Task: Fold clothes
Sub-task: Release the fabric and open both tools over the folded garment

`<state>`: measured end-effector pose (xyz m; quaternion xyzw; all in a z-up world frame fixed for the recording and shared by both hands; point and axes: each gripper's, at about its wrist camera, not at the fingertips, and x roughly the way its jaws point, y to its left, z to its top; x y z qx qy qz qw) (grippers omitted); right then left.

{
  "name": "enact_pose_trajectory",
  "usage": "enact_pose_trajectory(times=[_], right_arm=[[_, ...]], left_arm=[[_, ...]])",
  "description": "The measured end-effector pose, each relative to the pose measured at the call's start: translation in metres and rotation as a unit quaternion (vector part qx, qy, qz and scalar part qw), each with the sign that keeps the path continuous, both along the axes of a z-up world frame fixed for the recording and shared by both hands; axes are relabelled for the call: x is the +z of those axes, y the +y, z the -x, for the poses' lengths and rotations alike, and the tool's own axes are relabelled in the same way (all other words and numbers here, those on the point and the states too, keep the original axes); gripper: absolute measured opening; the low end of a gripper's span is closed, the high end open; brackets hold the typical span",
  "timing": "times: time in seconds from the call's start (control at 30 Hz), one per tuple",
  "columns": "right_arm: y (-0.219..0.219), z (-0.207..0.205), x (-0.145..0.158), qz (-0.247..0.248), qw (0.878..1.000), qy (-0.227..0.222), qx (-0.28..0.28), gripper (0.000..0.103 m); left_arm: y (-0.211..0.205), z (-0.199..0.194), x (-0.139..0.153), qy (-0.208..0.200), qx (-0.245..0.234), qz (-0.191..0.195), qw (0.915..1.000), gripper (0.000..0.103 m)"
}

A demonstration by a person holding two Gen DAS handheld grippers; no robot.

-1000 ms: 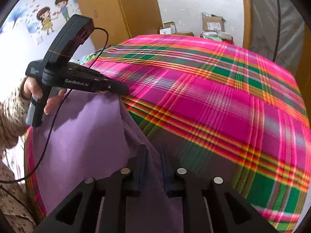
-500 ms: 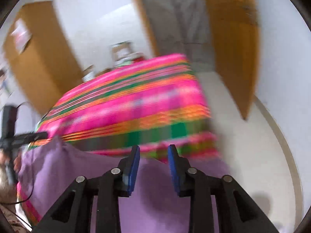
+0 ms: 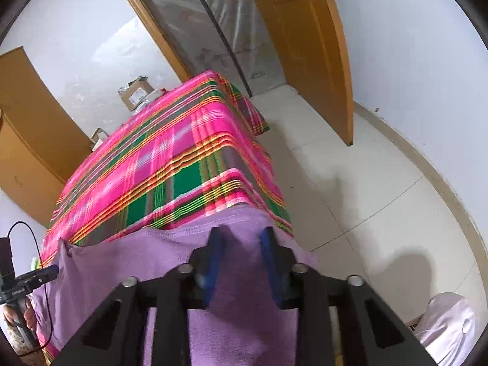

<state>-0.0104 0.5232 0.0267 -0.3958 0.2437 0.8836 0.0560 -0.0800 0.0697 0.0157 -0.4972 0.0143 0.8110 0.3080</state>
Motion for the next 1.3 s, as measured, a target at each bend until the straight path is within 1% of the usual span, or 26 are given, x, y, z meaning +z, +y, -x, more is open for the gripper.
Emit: enact_pose_trajectory(times=[0.03,0.07,0.13,0.23,0.37,0.53,0.6,0.63,0.73,0.8,0.9,0.97,1.03,1.2,1.27,1.3], right_arm=[[0.002,-0.002,0.001,0.001,1.0,0.004,-0.005,0.009],[0.004,-0.005,0.001,0.001,1.0,0.009,-0.008,0.005],[0.006,-0.008,0.003,-0.004,1.0,0.017,-0.015,0.004],[0.005,-0.009,0.006,-0.015,0.999,0.018,-0.024,0.004],[0.005,-0.007,0.006,-0.025,0.999,0.007,-0.031,0.004],[-0.007,-0.009,0.008,-0.063,0.997,-0.009,-0.039,0.01],[-0.017,-0.012,0.014,-0.074,0.997,0.001,-0.034,0.011],[-0.023,-0.014,0.018,-0.077,0.997,0.007,-0.027,0.016],[-0.046,-0.018,0.028,-0.077,0.997,0.024,0.006,0.023],[-0.064,-0.02,0.033,-0.078,0.996,0.035,0.032,0.025],[-0.106,-0.019,0.038,-0.091,0.99,0.043,0.098,0.025],[-0.136,-0.018,0.04,-0.1,0.984,0.047,0.138,0.025],[-0.164,-0.018,0.042,-0.109,0.977,0.054,0.174,0.025],[-0.235,-0.019,0.047,-0.128,0.953,0.072,0.264,0.026],[-0.259,-0.017,0.047,-0.125,0.945,0.072,0.295,0.026],[-0.27,-0.017,0.046,-0.123,0.94,0.072,0.309,0.026]], left_arm=[[0.0,0.0,-0.001,-0.002,0.0,0.0,1.0,0.036],[0.0,0.0,-0.002,-0.003,0.001,-0.001,1.0,0.036],[-0.001,0.001,-0.003,-0.005,0.001,-0.001,1.0,0.036],[-0.003,0.0,-0.005,-0.006,0.002,-0.001,1.0,0.036],[-0.006,-0.003,-0.006,-0.007,0.005,-0.003,1.0,0.036],[-0.022,-0.015,-0.007,-0.004,0.02,-0.006,0.9998,0.036],[-0.03,-0.025,-0.008,0.004,0.027,-0.001,0.9996,0.036],[-0.033,-0.031,-0.008,0.01,0.029,0.003,0.9995,0.036],[-0.042,-0.049,-0.009,0.025,0.036,0.012,0.999,0.037],[-0.05,-0.058,-0.009,0.025,0.046,0.006,0.9986,0.037],[-0.072,-0.074,-0.009,0.025,0.069,-0.005,0.9973,0.039],[-0.088,-0.083,-0.011,0.022,0.084,-0.012,0.9961,0.04],[-0.111,-0.094,-0.012,0.022,0.111,-0.016,0.9935,0.04],[-0.159,-0.119,-0.013,0.022,0.157,-0.049,0.9862,0.042],[-0.17,-0.127,-0.015,0.029,0.181,-0.034,0.9825,0.042],[-0.176,-0.131,-0.015,0.029,0.188,-0.033,0.9813,0.042]])
